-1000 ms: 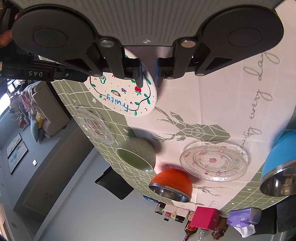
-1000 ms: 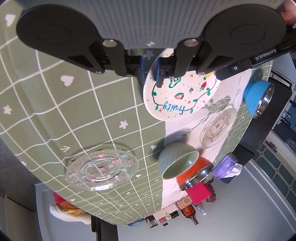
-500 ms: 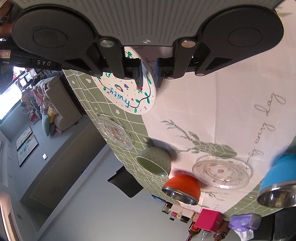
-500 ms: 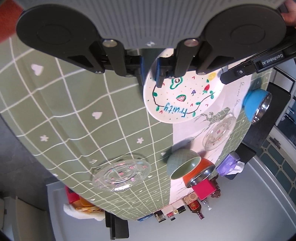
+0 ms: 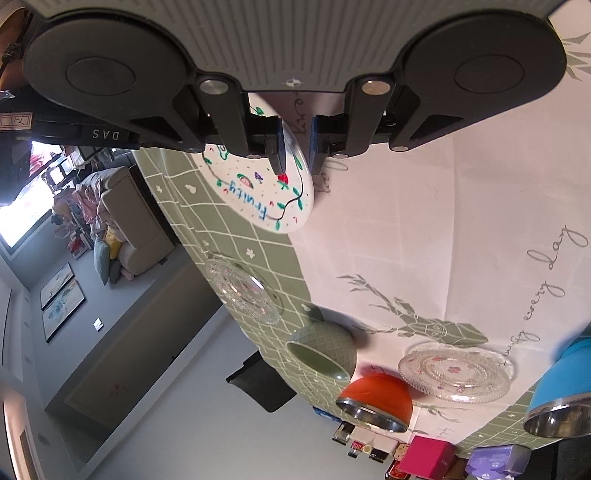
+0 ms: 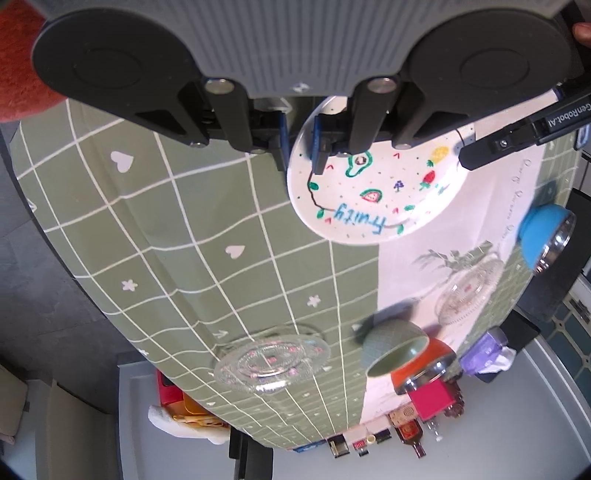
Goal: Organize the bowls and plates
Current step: 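Lower the 'Fruity' plate and open both grippers, then move both grippers to the glass plate on the green cloth, then close both grippers on the glass plate rim and lift it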
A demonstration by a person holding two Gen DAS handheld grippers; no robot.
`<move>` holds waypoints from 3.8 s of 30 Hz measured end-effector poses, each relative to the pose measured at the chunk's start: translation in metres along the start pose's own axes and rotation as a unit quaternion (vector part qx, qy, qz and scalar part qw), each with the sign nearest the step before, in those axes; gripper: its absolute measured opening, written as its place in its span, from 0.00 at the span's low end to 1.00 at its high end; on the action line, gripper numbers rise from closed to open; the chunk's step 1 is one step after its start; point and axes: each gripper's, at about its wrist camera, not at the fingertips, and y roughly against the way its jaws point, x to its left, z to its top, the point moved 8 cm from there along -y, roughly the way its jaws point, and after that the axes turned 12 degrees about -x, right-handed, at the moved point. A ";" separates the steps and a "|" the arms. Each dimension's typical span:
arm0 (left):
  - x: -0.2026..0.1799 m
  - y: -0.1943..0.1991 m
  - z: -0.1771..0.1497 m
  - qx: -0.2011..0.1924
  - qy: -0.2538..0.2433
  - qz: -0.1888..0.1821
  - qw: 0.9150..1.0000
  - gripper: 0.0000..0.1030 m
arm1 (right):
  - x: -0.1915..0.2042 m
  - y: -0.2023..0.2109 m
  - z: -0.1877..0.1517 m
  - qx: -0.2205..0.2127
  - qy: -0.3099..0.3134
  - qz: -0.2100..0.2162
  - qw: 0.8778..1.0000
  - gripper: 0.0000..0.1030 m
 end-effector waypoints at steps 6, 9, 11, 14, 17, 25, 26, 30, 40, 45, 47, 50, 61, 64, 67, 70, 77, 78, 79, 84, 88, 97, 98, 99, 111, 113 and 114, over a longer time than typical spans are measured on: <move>0.003 -0.004 -0.008 0.022 -0.013 0.017 1.000 0.14 | 0.003 0.000 -0.002 -0.004 0.019 -0.002 1.000 0.11; 0.000 -0.003 -0.011 0.020 -0.029 0.019 0.999 0.14 | 0.004 0.000 -0.003 0.000 0.019 0.002 1.000 0.16; 0.000 -0.003 -0.011 0.019 -0.034 0.020 0.999 0.15 | 0.005 -0.001 -0.003 -0.002 0.021 0.002 1.000 0.16; 0.001 -0.002 -0.009 0.014 -0.038 0.023 0.999 0.17 | 0.005 0.001 -0.001 -0.011 0.020 0.000 1.000 0.17; 0.003 0.002 -0.005 0.000 -0.050 0.036 0.998 0.29 | 0.004 0.006 0.002 -0.031 0.015 0.005 0.999 0.34; -0.004 0.009 0.011 -0.033 -0.076 0.042 0.996 0.40 | 0.010 0.018 0.014 -0.074 0.016 0.026 0.997 0.51; -0.006 0.010 0.014 -0.037 -0.081 0.041 0.995 0.42 | 0.012 0.019 0.015 -0.077 0.018 0.030 0.996 0.52; -0.017 0.012 0.027 -0.047 -0.097 0.033 0.994 0.49 | 0.016 0.020 0.022 -0.079 0.024 0.039 0.996 0.53; -0.034 -0.009 0.070 -0.049 -0.101 0.024 0.993 0.49 | 0.003 0.006 0.069 -0.105 0.049 0.013 0.993 0.62; -0.045 -0.030 0.088 -0.034 -0.103 0.011 0.994 0.49 | 0.000 -0.010 0.097 -0.117 0.048 0.006 0.992 0.67; -0.048 -0.040 0.092 -0.026 -0.108 0.007 0.994 0.49 | -0.001 -0.019 0.106 -0.119 0.046 0.005 0.992 0.69; -0.055 -0.053 0.099 -0.014 -0.109 0.000 0.994 0.49 | -0.005 -0.036 0.118 -0.119 0.031 -0.003 0.992 0.69; -0.065 -0.128 0.111 0.022 -0.085 -0.015 0.996 0.49 | -0.042 -0.083 0.134 -0.089 -0.043 -0.030 0.995 0.68; -0.064 -0.151 0.109 0.040 -0.079 -0.005 0.996 0.45 | -0.052 -0.094 0.138 -0.081 -0.064 -0.036 0.994 0.65; -0.061 -0.170 0.110 0.045 -0.082 0.009 0.996 0.40 | -0.058 -0.106 0.144 -0.079 -0.062 -0.048 0.994 0.63; -0.057 -0.186 0.111 0.045 -0.082 0.021 0.995 0.36 | -0.066 -0.117 0.150 -0.076 -0.072 -0.052 0.993 0.57; -0.051 -0.208 0.105 0.040 -0.075 0.057 0.995 0.32 | -0.087 -0.132 0.159 -0.074 -0.115 -0.051 0.989 0.50; -0.051 -0.210 0.104 0.041 -0.073 0.060 0.995 0.31 | -0.090 -0.134 0.160 -0.074 -0.121 -0.050 0.989 0.45; -0.049 -0.211 0.103 0.042 -0.069 0.063 0.995 0.29 | -0.093 -0.136 0.161 -0.073 -0.128 -0.047 0.988 0.43; -0.041 -0.216 0.101 0.045 -0.052 0.065 0.996 0.26 | -0.098 -0.147 0.161 -0.063 -0.157 -0.031 0.985 0.27; -0.038 -0.220 0.100 0.051 -0.040 0.060 0.996 0.17 | -0.104 -0.152 0.162 -0.062 -0.165 -0.034 0.984 0.19; -0.045 -0.217 0.098 0.052 -0.058 0.069 0.995 0.09 | -0.099 -0.150 0.158 -0.038 -0.179 -0.024 0.983 0.06; -0.045 -0.214 0.097 0.054 -0.061 0.073 0.994 0.09 | -0.096 -0.148 0.157 -0.034 -0.171 -0.025 0.984 0.06; -0.044 -0.210 0.096 0.056 -0.062 0.077 0.994 0.09 | -0.093 -0.146 0.155 -0.029 -0.163 -0.026 0.986 0.06; -0.032 -0.162 0.084 0.080 -0.056 0.089 0.991 0.08 | -0.062 -0.120 0.124 0.014 -0.112 -0.021 0.993 0.11; -0.032 -0.163 0.083 0.081 -0.054 0.082 0.992 0.09 | -0.059 -0.120 0.124 0.013 -0.105 -0.018 0.994 0.16; -0.031 -0.163 0.083 0.084 -0.047 0.080 0.992 0.13 | -0.059 -0.120 0.125 0.011 -0.104 -0.018 0.994 0.20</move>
